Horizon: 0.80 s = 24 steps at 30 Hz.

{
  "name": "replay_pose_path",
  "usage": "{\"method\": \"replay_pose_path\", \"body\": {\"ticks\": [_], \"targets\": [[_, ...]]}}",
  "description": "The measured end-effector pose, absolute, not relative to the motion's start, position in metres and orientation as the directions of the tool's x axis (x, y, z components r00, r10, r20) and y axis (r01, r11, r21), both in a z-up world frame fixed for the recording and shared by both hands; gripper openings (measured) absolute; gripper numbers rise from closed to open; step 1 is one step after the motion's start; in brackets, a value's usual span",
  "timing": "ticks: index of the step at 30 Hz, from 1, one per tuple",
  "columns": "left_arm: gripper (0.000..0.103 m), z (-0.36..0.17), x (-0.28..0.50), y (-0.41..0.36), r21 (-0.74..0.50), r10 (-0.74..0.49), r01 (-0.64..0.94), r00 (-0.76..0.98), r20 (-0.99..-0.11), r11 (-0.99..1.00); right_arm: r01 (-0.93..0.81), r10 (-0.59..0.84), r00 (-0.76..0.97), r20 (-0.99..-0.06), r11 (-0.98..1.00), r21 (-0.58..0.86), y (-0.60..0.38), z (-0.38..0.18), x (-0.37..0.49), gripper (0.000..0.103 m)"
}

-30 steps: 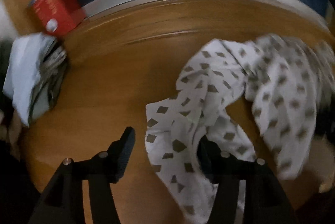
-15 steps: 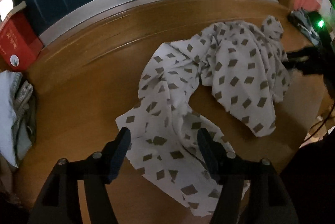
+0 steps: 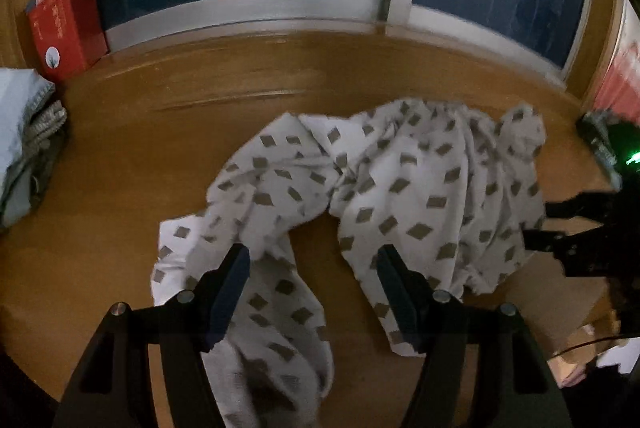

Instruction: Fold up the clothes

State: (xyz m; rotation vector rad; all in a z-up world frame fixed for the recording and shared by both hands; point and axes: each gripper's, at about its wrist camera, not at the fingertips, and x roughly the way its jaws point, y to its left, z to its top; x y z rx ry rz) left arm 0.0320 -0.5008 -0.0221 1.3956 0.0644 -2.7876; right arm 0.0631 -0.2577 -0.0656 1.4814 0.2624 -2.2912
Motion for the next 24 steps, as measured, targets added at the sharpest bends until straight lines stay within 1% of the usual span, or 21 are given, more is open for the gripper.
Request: {"method": "replay_pose_path", "body": {"ticks": [3, 5, 7, 9, 12, 14, 16, 21, 22, 23, 24], "targets": [[0.064, -0.029, 0.025, -0.482, 0.000, -0.013, 0.024, -0.551, -0.834, -1.000, 0.435, -0.221, -0.353, -0.909, -0.899, 0.050, -0.253, -0.059, 0.070, 0.063], [0.064, -0.025, 0.020, -0.468, 0.039, -0.019, -0.026, -0.546, -0.838, -0.999, 0.435, -0.169, -0.351, -0.921, -0.901, 0.000, -0.255, -0.052, 0.075, 0.063], [0.064, -0.021, 0.016, -0.457, 0.082, -0.032, -0.067, -0.550, -0.834, -0.994, 0.431, -0.090, -0.374, -0.923, -0.898, -0.087, -0.264, -0.037, 0.091, 0.063], [0.064, -0.018, 0.012, -0.448, 0.124, -0.048, -0.098, -0.558, -0.828, -0.987, 0.440, -0.078, -0.406, -0.911, -0.890, -0.120, -0.268, -0.023, 0.105, 0.063], [0.064, -0.021, 0.005, -0.444, 0.148, -0.057, -0.122, -0.551, -0.832, -0.981, 0.431, -0.051, -0.442, -0.896, -0.888, -0.162, -0.276, -0.014, 0.111, 0.063], [0.064, -0.024, 0.002, -0.443, 0.157, -0.053, -0.146, -0.545, -0.837, -0.977, 0.390, -0.023, -0.440, -0.898, -0.905, -0.168, -0.276, -0.023, 0.101, 0.063], [0.064, -0.027, -0.001, -0.442, 0.164, -0.044, -0.175, -0.540, -0.840, -0.971, 0.336, -0.034, -0.425, -0.905, -0.934, -0.122, -0.272, -0.038, 0.087, 0.063], [0.064, -0.042, -0.009, -0.440, 0.138, 0.055, -0.316, -0.532, -0.845, -0.938, 0.197, -0.007, -0.434, -0.901, -0.977, -0.088, -0.263, -0.071, 0.053, 0.063], [0.063, -0.044, -0.011, -0.439, 0.140, 0.066, -0.336, -0.533, -0.843, -0.931, 0.165, -0.036, -0.412, -0.910, -0.986, -0.036, -0.263, -0.078, 0.046, 0.054], [0.047, -0.046, -0.012, -0.438, 0.142, 0.076, -0.356, -0.534, -0.842, -0.924, 0.158, -0.067, -0.399, -0.914, -0.987, 0.004, -0.264, -0.079, 0.044, 0.027], [0.017, -0.048, -0.014, -0.437, 0.144, 0.084, -0.373, -0.531, -0.843, -0.917, 0.159, -0.080, -0.398, -0.914, -0.987, 0.017, -0.269, -0.074, 0.045, 0.024]]}}
